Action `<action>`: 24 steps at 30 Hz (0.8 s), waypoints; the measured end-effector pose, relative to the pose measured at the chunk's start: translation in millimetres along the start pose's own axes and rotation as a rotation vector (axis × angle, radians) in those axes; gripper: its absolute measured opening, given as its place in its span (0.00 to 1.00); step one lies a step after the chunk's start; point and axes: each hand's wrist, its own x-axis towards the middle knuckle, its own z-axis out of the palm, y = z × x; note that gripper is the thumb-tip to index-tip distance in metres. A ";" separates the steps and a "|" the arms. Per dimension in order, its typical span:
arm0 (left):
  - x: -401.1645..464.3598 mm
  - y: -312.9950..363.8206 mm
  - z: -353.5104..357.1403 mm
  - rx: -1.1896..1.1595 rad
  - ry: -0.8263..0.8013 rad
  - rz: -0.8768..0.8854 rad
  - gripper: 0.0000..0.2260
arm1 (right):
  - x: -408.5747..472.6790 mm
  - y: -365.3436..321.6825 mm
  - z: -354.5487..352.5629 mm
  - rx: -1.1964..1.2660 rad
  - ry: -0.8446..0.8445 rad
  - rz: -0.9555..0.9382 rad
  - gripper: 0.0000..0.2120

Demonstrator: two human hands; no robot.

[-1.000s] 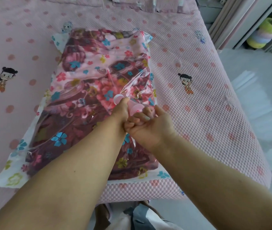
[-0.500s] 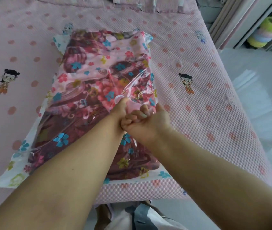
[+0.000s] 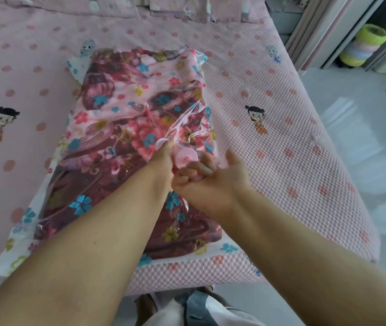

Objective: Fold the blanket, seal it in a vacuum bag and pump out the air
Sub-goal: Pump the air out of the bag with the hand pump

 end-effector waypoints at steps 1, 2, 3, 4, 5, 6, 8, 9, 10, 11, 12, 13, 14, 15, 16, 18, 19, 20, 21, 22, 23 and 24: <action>3.6 -4.2 -2.2 0.028 0.085 0.010 0.19 | -16.1 -1.6 -14.0 -0.003 -0.070 0.029 0.32; 4.7 -8.9 -3.3 0.049 0.149 0.013 0.17 | -31.7 -2.5 -27.1 -0.050 -0.143 0.030 0.33; 6.5 -11.8 -5.4 0.051 0.179 0.023 0.16 | -45.2 -2.7 -36.8 -0.132 -0.197 -0.006 0.33; 7.3 -13.1 -5.9 0.040 0.185 0.037 0.17 | -51.4 -3.8 -39.9 -0.198 -0.194 -0.053 0.34; 9.0 -14.6 -5.3 0.027 0.186 0.046 0.17 | -47.8 -4.3 -36.7 -0.220 -0.171 -0.087 0.35; 10.7 -14.3 -4.0 0.022 0.183 0.044 0.18 | -38.8 -3.0 -28.2 -0.190 -0.130 -0.082 0.35; 12.0 -10.1 -2.2 0.023 0.122 0.015 0.24 | -11.8 0.9 -8.1 -0.087 -0.012 -0.040 0.36; 12.1 -7.1 -2.4 0.014 0.053 -0.020 0.28 | 2.8 2.1 3.5 -0.061 0.050 -0.047 0.35; 11.5 -4.6 -2.9 -0.008 -0.015 -0.050 0.31 | 14.2 2.4 12.1 -0.063 0.095 -0.055 0.35; 12.5 -3.5 -3.3 -0.029 -0.043 -0.059 0.33 | 18.5 -0.9 13.5 -0.100 0.124 -0.052 0.34; 12.6 -3.3 -2.9 -0.031 -0.023 -0.046 0.32 | 14.6 -4.6 7.0 -0.157 0.126 -0.049 0.34; 13.3 -5.1 -3.6 -0.012 0.036 -0.022 0.29 | 2.6 -5.3 -2.6 -0.155 0.071 -0.019 0.35; 12.7 -8.6 -4.5 0.003 0.098 0.005 0.26 | -13.8 -5.2 -13.4 -0.138 -0.009 0.025 0.35; 11.9 -12.1 -5.2 0.007 0.138 0.027 0.23 | -28.0 -5.2 -26.6 -0.118 -0.101 0.043 0.35; 10.4 -13.6 -5.6 -0.003 0.150 0.046 0.21 | -42.4 -4.8 -34.6 -0.139 -0.164 0.025 0.35; 7.7 -14.5 -3.8 -0.017 0.155 0.054 0.21 | -47.0 -7.1 -36.2 -0.217 -0.135 -0.081 0.35; 9.3 -13.8 -2.0 -0.011 0.159 0.043 0.22 | -38.5 -6.0 -27.4 -0.208 -0.097 -0.100 0.35; 8.6 -12.0 0.4 -0.006 0.150 0.032 0.23 | -26.2 -4.2 -17.8 -0.170 -0.038 -0.088 0.35; 9.5 -9.2 0.7 -0.006 0.122 0.021 0.25 | -13.0 -2.7 -7.0 -0.125 0.013 -0.064 0.35; 8.6 -6.7 0.8 -0.010 0.078 0.005 0.26 | 0.4 -1.0 5.9 -0.090 0.073 -0.061 0.35; 8.4 -4.8 -0.2 -0.017 0.038 -0.009 0.27 | 13.3 -0.1 15.8 -0.071 0.117 -0.064 0.34; 6.5 -3.6 -0.9 -0.023 0.020 -0.019 0.26 | 19.5 -1.6 18.8 -0.087 0.135 -0.056 0.35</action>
